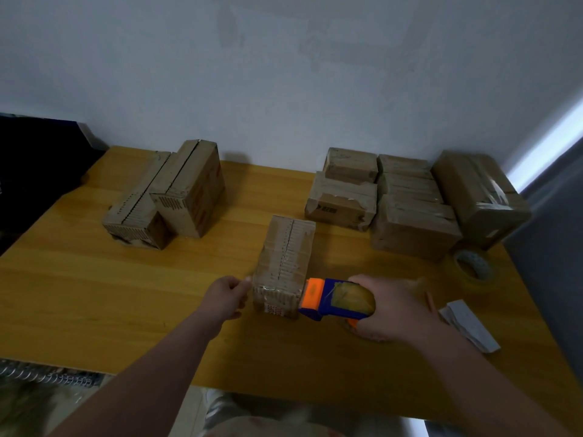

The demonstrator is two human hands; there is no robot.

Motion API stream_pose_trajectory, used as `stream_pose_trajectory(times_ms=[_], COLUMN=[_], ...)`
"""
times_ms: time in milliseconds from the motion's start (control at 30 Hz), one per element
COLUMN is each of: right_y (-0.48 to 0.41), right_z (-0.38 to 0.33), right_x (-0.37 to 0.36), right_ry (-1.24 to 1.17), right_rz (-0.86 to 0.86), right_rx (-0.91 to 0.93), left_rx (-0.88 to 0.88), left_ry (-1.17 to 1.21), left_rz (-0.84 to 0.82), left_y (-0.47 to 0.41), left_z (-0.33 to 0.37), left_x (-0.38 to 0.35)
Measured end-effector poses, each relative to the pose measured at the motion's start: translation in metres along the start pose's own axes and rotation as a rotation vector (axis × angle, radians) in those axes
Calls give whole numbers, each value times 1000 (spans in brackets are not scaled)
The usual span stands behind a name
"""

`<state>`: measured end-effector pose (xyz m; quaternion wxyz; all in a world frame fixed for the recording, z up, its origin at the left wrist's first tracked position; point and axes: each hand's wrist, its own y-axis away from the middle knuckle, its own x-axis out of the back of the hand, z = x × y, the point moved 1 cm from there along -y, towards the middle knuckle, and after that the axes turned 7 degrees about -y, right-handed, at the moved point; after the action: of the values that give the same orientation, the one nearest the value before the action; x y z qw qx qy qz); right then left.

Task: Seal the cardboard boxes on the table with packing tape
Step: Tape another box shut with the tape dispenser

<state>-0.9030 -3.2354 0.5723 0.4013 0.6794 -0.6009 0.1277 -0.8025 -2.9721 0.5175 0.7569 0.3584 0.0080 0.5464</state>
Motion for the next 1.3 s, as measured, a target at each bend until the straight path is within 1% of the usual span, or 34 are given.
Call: stream_pose_trajectory(times_ms=[100,167,200,233,300,367,433,533,567,600,700,733,800,900,1100,1300], right_y=[-1,0,0,0,-1,-1,0,3,4,5,8,9,11,13,24,40], right_z=[-1,-1,-1,-1,-1,-1,-1,-2,-2,-4,-7,-8,-9,-6,-8,-26], right_x=[-1,-2,-3,-4,-6,-9,-12,-16,-18,-20,-25,-25,-26,-24,-11,6], right_ry=[42,50,45,39,33,26,13,7,3,0,-13,-18,-8,7,10,-50], right_rz=[19,25,25,28,34,44,58,77,82,86,102,105,109,111,119,80], right_rx=[1,-7,-10,-12,-13,-18,-24,-20,-23,-26,-20,-21,-23,-42,-38,-6], left_rx=[56,90,76,31,-99,-194,-253,-315,-366,-426,-559,-593,-651,-694,-694,-695], left_ry=[-3,-48,-84,-117,-124,-99,-114,-200,-287,-430,-1015,-1145,-1275,-1324,-1303,-1275], left_rz=[-56,-46,5,91,264,321,264,95,60,50,89,85,50,35,29,28], left_y=[-1,-1,-2,-3,0,7,15,25,29,31,32,31,31,28,25,24], left_z=[0,1,1,1,4,10,14,14,15,17,17,17,16,15,17,19], left_x=[1,2,2,2,1,-3,-7,-9,-10,-11,-21,-25,-29,-31,-28,-29])
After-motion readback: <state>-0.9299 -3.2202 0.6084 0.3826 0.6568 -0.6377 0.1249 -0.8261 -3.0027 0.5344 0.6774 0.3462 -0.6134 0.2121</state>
